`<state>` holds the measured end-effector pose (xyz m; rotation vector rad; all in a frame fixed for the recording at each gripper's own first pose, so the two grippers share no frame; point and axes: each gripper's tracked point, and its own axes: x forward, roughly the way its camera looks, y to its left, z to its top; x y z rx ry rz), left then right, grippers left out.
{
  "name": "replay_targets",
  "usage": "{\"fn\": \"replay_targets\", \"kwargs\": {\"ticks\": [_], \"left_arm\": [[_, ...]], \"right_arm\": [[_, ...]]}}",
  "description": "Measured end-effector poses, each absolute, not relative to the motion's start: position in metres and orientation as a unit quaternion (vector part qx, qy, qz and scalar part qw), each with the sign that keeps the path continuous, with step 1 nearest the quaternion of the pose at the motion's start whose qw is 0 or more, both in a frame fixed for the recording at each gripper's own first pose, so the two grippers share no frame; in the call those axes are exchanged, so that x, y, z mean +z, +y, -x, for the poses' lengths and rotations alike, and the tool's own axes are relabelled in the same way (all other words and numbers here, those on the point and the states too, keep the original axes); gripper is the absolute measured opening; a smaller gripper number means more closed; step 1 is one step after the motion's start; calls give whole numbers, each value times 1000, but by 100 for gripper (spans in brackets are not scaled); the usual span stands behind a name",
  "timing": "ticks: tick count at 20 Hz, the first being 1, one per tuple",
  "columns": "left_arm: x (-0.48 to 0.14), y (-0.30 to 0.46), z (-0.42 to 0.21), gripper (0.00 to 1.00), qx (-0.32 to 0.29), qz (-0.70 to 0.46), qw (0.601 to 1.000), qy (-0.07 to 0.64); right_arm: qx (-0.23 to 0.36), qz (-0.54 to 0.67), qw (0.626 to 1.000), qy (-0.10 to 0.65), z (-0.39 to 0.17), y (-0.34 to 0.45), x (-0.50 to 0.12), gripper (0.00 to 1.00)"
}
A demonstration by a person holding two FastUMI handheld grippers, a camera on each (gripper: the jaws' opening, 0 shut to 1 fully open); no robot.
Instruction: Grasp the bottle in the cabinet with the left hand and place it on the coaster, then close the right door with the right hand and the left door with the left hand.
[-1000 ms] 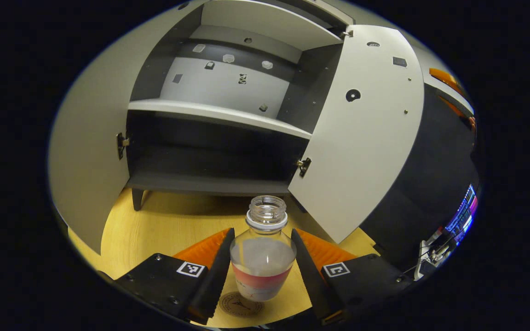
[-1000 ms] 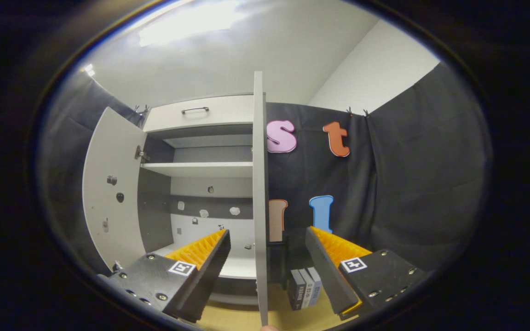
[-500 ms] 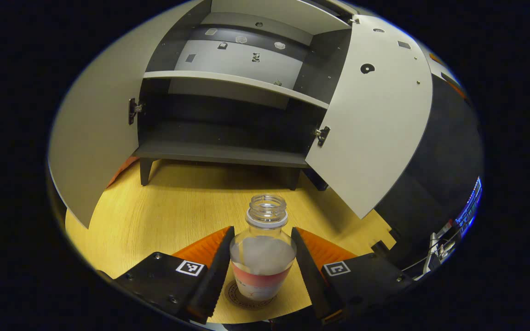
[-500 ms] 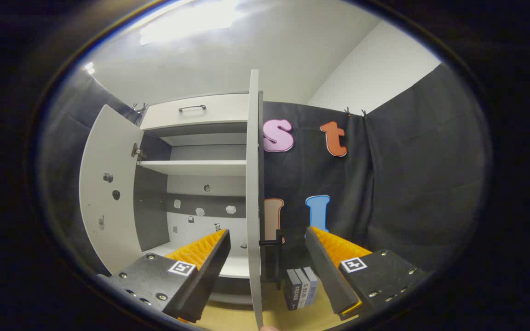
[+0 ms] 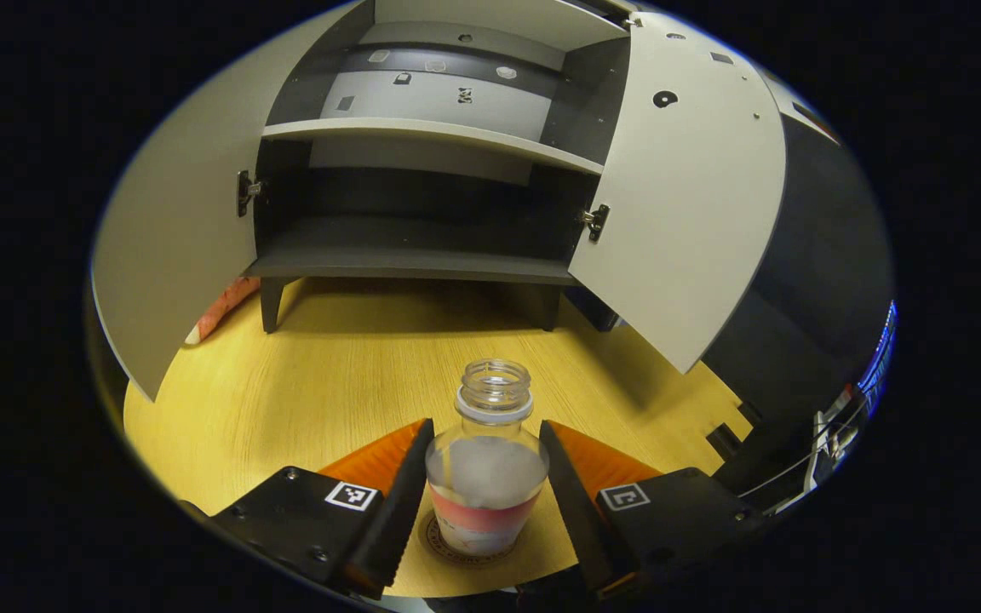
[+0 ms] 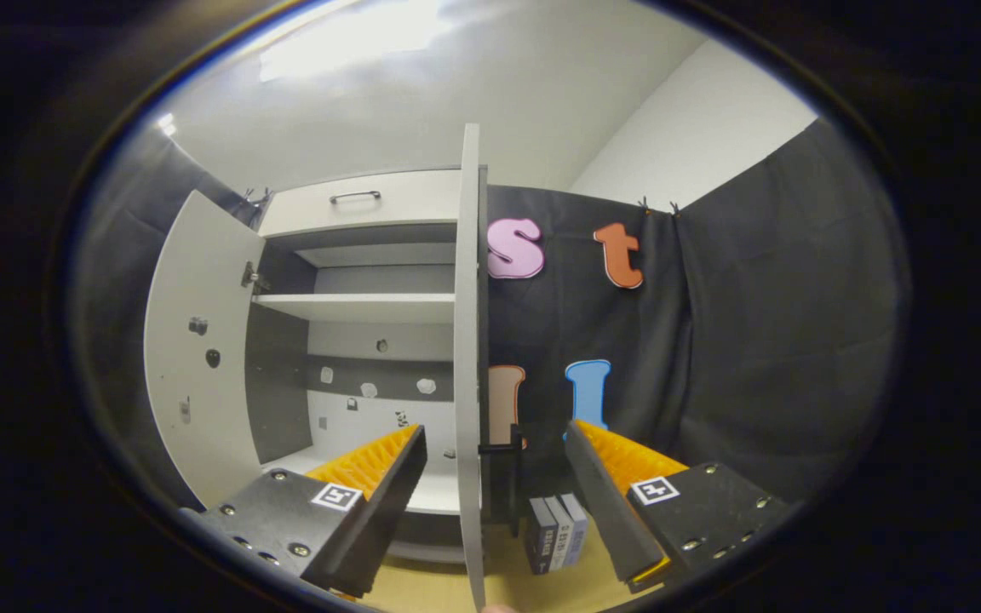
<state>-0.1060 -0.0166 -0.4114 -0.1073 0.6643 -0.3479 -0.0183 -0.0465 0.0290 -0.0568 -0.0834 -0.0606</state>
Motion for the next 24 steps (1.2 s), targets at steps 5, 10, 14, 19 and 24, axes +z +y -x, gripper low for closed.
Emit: {"fn": "replay_targets", "kwargs": {"ticks": [5, 10, 14, 19, 24], "left_arm": [[-409, -19, 112, 82, -172, 45, 932, 315], [-409, -19, 119, 82, -176, 37, 930, 321], [-414, -21, 129, 83, -177, 27, 925, 336], [-416, -22, 142, 83, -179, -7, 919, 352], [-409, -25, 145, 82, -182, -26, 921, 343]], "right_arm": [[-23, 28, 999, -39, 16, -42, 27, 99], [-17, 28, 999, -39, 16, -38, 27, 99], [-11, 29, 999, -37, 18, -35, 25, 94], [1, 30, 999, -32, 17, -27, 22, 99], [8, 36, 999, -29, 17, -23, 18, 99]]}}
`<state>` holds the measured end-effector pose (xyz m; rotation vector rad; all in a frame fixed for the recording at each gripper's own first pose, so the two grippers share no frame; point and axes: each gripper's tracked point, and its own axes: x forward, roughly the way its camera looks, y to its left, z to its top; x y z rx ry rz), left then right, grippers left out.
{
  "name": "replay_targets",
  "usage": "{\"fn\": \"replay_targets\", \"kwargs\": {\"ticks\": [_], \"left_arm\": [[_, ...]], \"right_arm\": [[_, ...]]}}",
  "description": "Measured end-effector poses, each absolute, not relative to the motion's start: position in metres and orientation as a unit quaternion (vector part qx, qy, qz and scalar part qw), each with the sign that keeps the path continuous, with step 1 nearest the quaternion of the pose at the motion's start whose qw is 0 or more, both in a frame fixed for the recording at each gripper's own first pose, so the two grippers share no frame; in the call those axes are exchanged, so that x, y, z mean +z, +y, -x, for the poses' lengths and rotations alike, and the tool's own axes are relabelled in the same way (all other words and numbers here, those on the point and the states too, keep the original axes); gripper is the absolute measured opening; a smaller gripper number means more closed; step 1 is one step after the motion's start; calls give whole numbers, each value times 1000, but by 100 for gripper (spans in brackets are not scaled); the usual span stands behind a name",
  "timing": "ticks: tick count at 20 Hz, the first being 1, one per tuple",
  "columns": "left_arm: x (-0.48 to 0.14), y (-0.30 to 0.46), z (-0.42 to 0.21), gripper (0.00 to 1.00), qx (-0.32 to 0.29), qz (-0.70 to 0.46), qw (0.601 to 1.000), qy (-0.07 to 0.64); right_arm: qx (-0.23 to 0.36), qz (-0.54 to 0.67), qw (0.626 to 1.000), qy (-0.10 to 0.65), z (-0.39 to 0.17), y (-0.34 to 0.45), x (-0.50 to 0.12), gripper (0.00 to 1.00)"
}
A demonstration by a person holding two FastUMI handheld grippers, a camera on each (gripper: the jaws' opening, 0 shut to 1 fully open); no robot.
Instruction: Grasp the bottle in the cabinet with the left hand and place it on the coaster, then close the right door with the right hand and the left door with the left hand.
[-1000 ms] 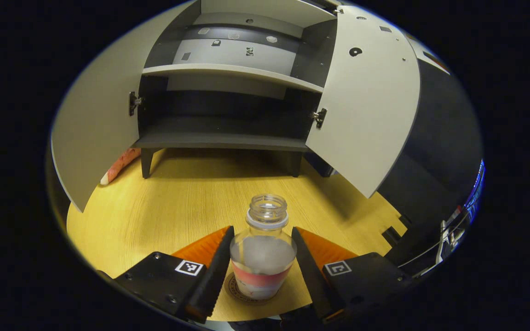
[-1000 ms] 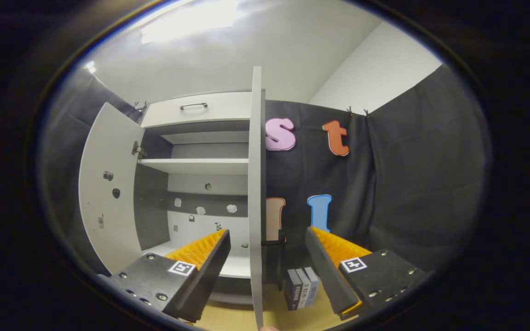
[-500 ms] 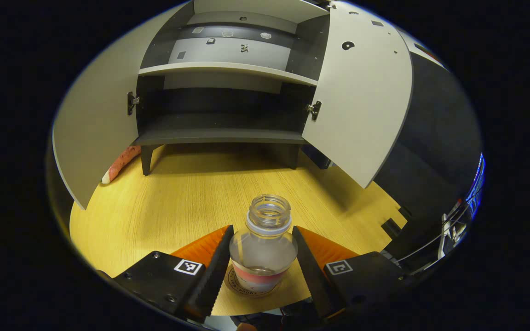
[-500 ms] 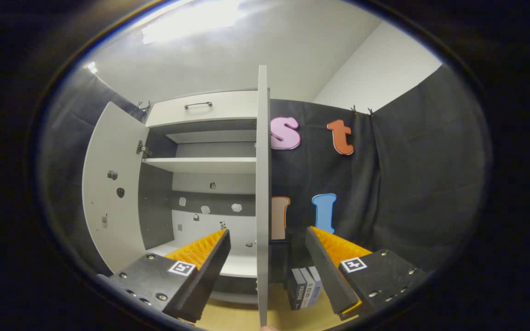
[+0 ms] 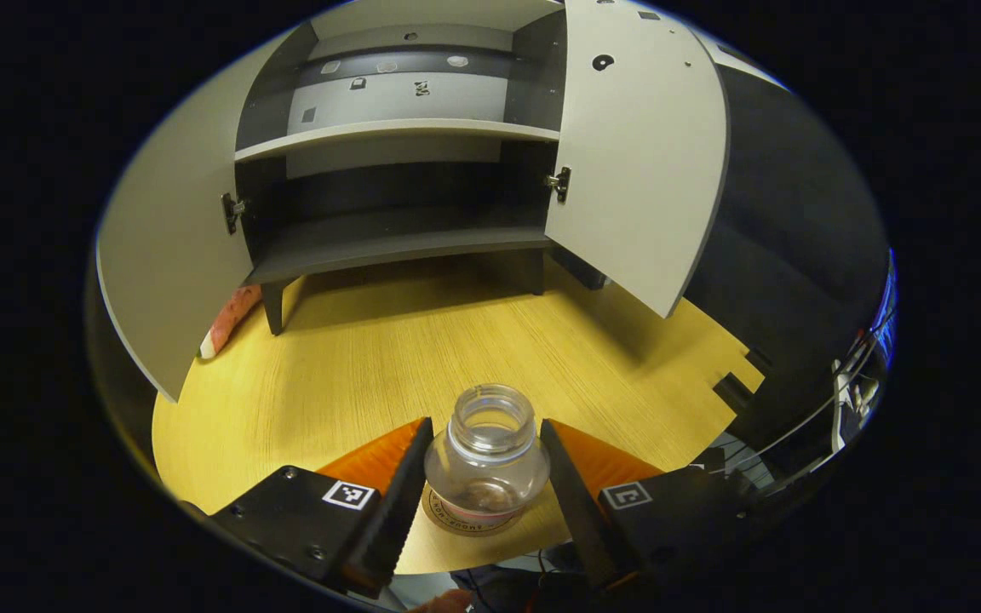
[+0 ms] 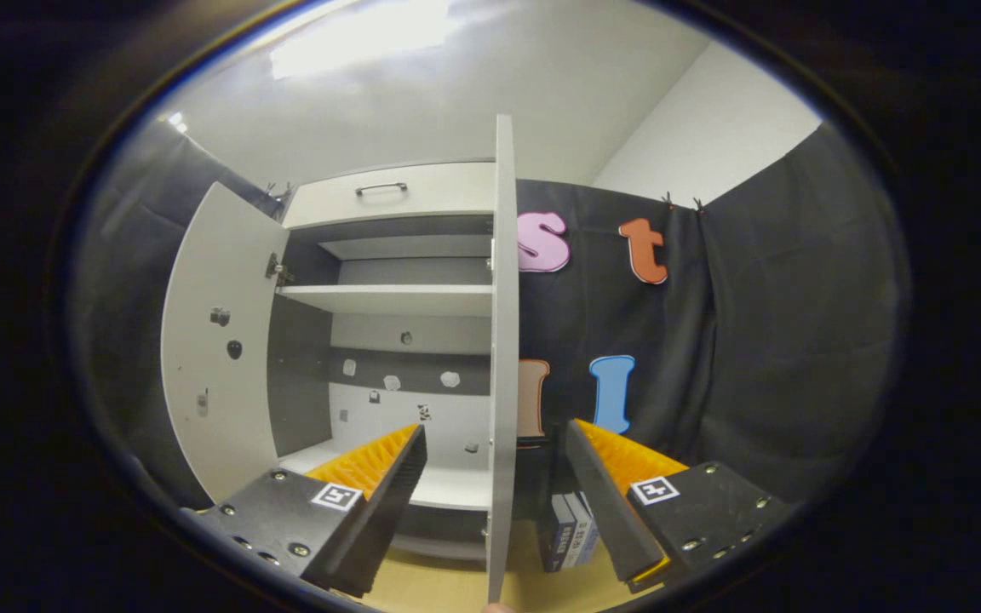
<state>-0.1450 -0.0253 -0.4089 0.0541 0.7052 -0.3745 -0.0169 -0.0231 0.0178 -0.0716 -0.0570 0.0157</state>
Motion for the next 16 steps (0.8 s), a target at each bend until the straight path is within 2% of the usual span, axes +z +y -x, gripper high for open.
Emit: {"fn": "replay_targets", "kwargs": {"ticks": [15, 16], "left_arm": [[-347, -19, 120, 80, -162, -22, 943, 290], [-339, -19, 117, 84, -160, -20, 946, 283]], "right_arm": [[5, 26, 999, -31, 21, -28, 18, 99], [4, 27, 999, -32, 22, -29, 19, 99]]}}
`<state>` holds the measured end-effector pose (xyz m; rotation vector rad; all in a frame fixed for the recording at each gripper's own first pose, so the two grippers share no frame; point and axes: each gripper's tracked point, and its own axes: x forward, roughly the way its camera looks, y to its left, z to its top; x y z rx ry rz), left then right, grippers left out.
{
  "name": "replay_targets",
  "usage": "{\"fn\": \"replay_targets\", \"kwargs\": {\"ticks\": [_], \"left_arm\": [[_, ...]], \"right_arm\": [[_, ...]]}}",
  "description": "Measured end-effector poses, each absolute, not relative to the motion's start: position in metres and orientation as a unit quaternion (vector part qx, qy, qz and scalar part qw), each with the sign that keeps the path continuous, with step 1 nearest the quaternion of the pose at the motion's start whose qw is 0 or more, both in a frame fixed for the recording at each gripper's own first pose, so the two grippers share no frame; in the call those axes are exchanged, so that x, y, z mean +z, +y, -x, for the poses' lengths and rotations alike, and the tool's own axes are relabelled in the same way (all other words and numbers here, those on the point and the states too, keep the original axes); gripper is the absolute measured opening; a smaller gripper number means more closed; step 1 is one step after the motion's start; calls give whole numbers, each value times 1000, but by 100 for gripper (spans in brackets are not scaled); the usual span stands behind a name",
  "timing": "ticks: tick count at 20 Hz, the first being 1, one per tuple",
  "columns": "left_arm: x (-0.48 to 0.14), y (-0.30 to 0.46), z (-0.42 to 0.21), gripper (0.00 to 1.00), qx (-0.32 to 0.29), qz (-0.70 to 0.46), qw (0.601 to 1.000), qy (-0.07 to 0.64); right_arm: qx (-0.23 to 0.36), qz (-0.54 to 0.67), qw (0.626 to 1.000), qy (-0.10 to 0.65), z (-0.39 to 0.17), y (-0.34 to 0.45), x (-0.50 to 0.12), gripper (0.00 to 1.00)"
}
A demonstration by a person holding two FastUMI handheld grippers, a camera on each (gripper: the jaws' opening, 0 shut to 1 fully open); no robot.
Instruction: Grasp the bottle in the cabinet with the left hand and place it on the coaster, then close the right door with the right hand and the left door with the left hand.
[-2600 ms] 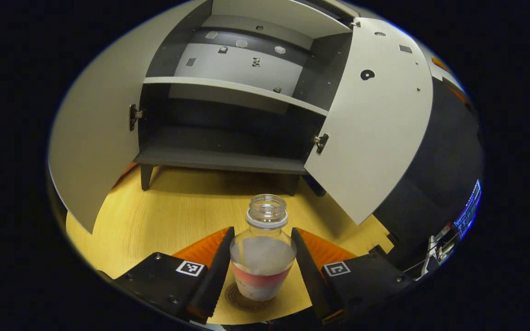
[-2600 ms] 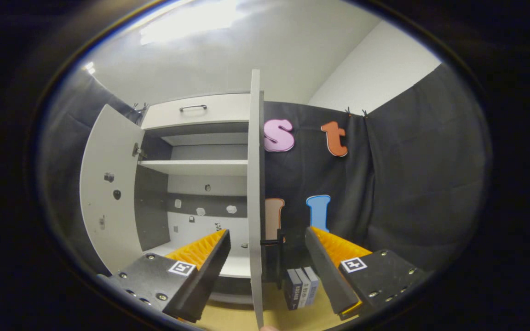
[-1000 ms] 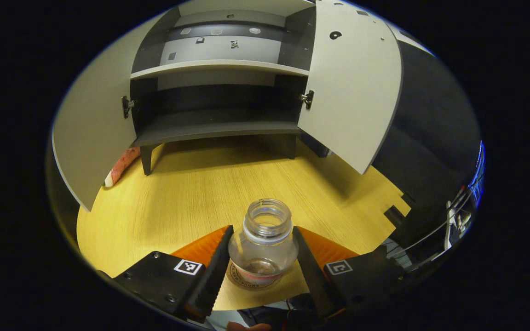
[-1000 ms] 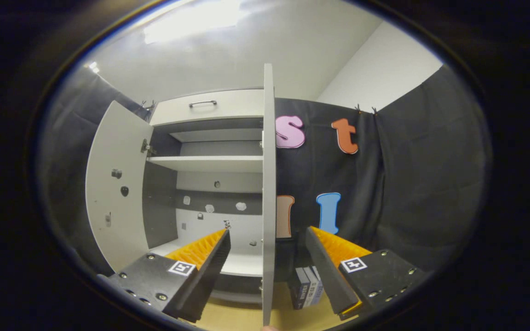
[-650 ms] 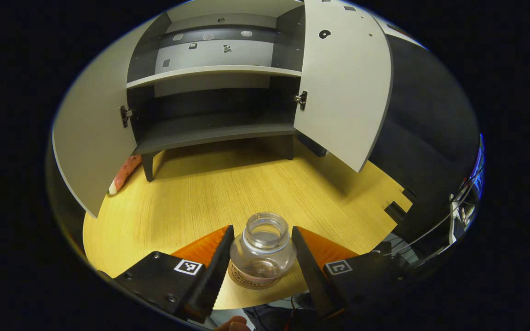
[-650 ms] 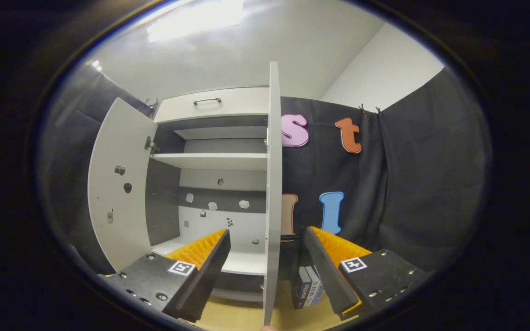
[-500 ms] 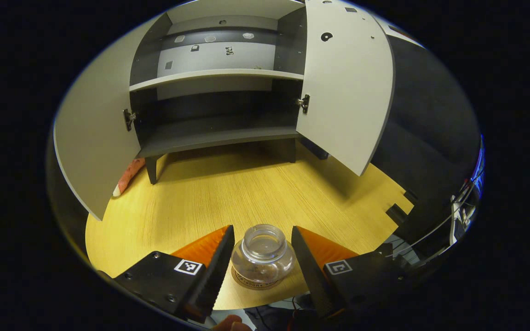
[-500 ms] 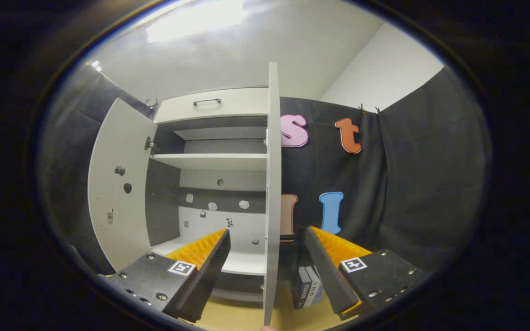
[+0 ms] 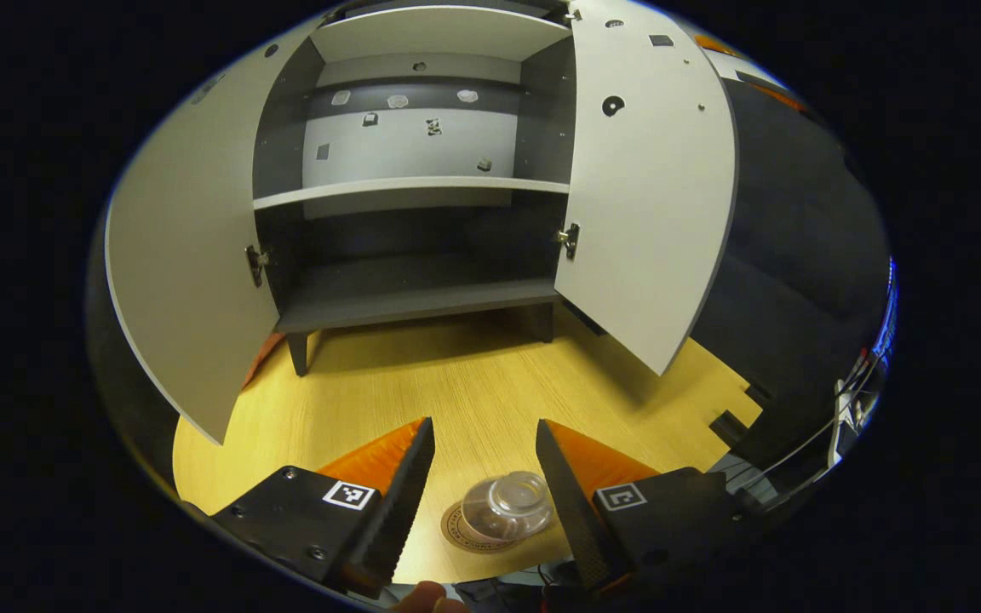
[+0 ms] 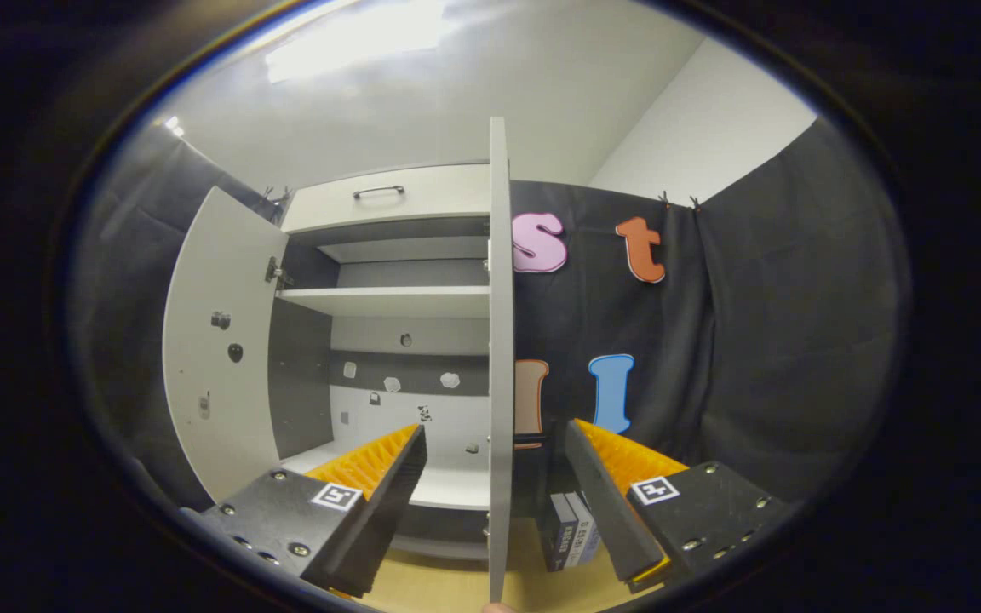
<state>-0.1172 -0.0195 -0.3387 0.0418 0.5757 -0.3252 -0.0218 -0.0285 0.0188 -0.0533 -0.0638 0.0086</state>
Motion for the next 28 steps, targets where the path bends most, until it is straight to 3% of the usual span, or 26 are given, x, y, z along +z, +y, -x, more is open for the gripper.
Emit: {"fn": "replay_targets", "kwargs": {"ticks": [1, 13, 16, 28], "left_arm": [[-328, -20, 114, 80, -159, -16, 949, 273], [-109, 6, 51, 79, -91, -1, 994, 62], [-80, 18, 45, 86, -66, -9, 996, 55], [-19, 29, 42, 87, -35, -28, 999, 1]], "right_arm": [[4, 27, 999, -32, 22, -29, 19, 99], [2, 23, 999, -32, 19, -30, 21, 99], [-2, 25, 999, -32, 18, -31, 21, 99], [-61, 28, 997, -32, 6, -72, 20, 99]]}}
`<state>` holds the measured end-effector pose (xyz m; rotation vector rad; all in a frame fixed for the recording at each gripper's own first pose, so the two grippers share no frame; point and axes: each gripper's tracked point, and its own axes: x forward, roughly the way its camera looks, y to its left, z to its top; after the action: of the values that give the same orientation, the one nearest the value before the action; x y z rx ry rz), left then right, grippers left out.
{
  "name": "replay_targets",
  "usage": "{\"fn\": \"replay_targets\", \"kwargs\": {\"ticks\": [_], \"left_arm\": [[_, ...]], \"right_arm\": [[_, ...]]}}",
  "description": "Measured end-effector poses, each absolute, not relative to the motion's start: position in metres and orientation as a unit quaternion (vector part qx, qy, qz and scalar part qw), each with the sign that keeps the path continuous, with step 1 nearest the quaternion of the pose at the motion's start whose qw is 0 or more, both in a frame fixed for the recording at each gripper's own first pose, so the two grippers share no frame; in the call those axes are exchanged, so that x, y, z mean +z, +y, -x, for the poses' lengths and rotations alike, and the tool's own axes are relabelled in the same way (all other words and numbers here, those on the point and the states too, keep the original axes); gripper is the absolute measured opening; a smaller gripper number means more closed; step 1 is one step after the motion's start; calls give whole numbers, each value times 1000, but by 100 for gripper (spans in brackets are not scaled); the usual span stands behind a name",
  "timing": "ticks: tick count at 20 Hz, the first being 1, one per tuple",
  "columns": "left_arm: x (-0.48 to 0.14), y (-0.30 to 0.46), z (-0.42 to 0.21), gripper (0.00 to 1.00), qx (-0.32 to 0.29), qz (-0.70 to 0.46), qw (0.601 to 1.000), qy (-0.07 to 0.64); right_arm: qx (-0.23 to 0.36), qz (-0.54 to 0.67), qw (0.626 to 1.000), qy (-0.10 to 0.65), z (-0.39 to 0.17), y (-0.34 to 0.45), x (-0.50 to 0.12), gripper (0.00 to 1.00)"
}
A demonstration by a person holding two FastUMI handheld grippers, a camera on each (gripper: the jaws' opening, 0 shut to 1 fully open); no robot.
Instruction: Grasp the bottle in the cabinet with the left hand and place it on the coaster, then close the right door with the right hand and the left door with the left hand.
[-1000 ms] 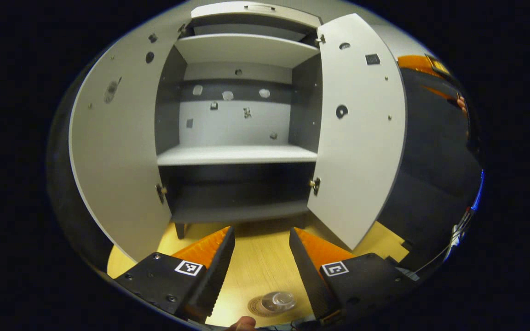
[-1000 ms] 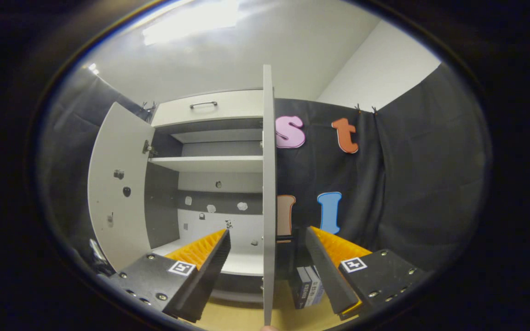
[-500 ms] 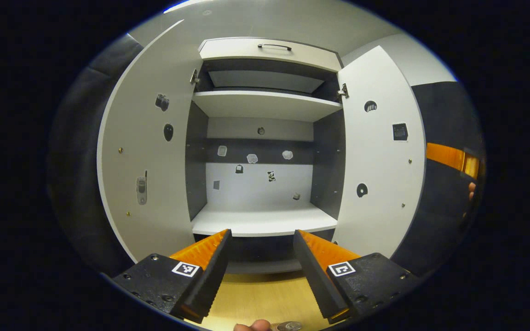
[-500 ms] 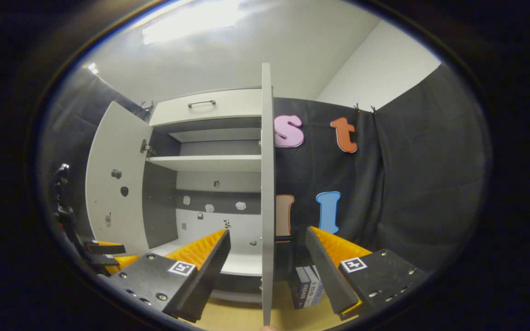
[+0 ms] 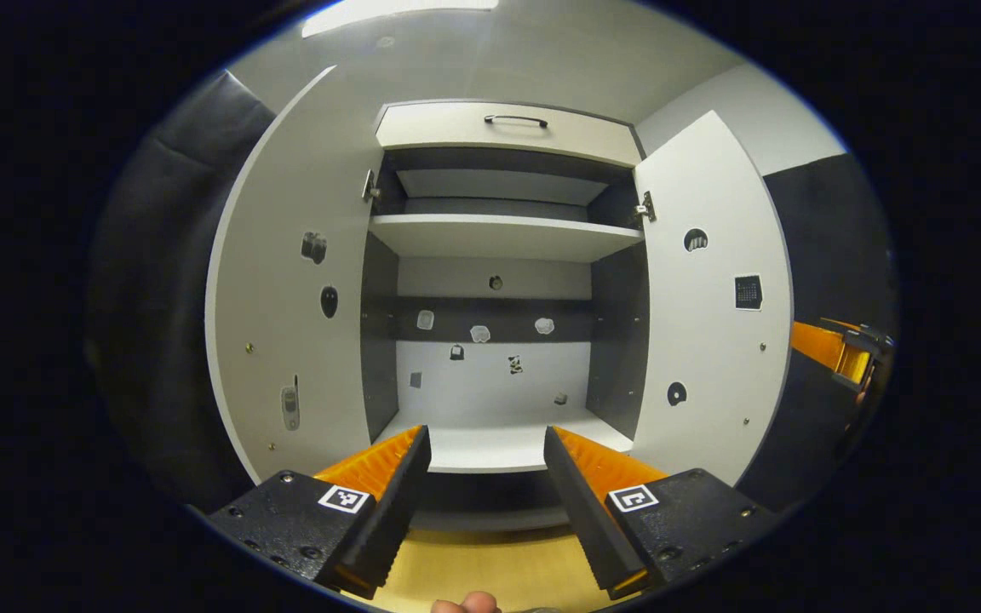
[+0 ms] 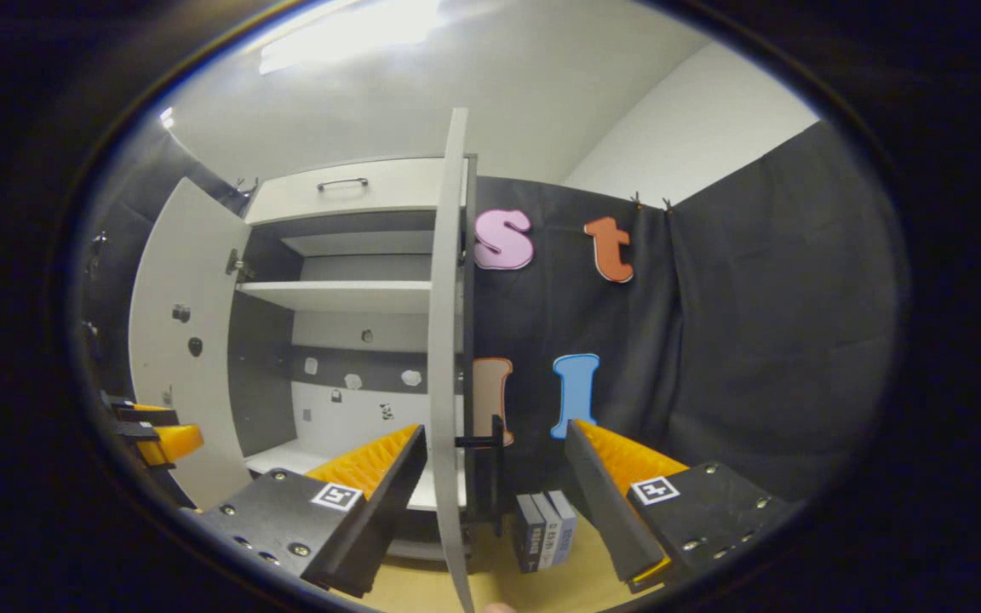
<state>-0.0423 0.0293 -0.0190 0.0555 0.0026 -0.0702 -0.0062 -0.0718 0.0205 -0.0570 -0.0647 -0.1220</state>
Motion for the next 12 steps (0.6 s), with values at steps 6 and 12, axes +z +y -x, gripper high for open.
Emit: {"fn": "replay_targets", "kwargs": {"ticks": [6, 12], "left_arm": [[-24, 33, 36, 87, -32, -21, 999, 4], [-31, 41, 31, 87, -26, 4, 1000, 12]], "right_arm": [[-68, 27, 996, -51, 5, -80, 28, 94], [-69, 33, 996, -55, 7, -80, 29, 99]]}}
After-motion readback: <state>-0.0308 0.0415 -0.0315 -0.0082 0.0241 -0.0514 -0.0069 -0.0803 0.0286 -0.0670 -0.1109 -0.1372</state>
